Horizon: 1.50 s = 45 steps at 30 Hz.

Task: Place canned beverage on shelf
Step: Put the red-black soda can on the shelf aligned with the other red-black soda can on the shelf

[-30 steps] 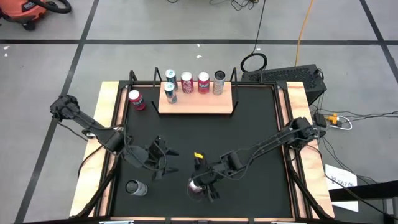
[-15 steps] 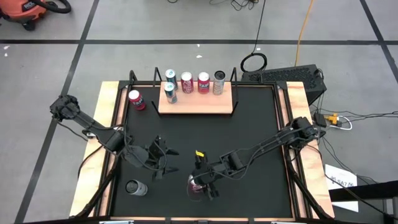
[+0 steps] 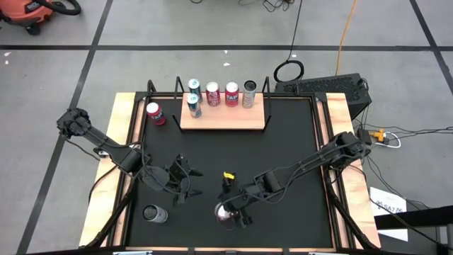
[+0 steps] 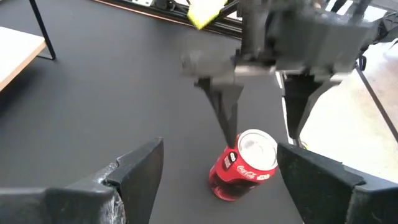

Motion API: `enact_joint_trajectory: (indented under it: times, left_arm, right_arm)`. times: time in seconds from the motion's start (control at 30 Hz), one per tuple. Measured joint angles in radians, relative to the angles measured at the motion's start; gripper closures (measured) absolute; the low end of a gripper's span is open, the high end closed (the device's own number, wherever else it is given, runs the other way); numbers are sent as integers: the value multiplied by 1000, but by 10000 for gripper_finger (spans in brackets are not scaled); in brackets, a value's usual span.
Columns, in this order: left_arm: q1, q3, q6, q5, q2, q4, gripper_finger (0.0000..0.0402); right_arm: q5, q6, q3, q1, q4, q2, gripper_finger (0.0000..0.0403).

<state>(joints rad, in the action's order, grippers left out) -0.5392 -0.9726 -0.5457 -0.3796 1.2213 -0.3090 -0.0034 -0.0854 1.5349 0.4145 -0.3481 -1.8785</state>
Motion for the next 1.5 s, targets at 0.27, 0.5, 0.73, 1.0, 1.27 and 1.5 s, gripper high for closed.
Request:
enact_joint_trajectory:
  times: [0.27, 0.5, 0.73, 1.0, 1.27, 1.5]
  left_arm:
    - [0, 0, -25, -7, 0, -27, 94]
    - [2, 0, -26, -8, 0, -43, 94]
    - [13, 0, -26, -33, 0, -45, 94]
    - [87, 0, -25, -50, -60, -83, 94]
    - [193, 0, -25, -96, -216, -259, 94]
    - [296, 0, 15, -117, -289, -358, 94]
  right_arm:
    - [-26, 25, 0, -7, 11, -56, 10]
    - [-80, 18, 0, -29, 33, -102, 10]
    - [-81, -7, 1, -47, 33, -104, 64]
    - [-130, -33, 0, -101, 10, -82, 127]
    - [-106, -7, 0, -245, -18, 27, 127]
    - [-26, 70, 0, -443, -45, 86, 125]
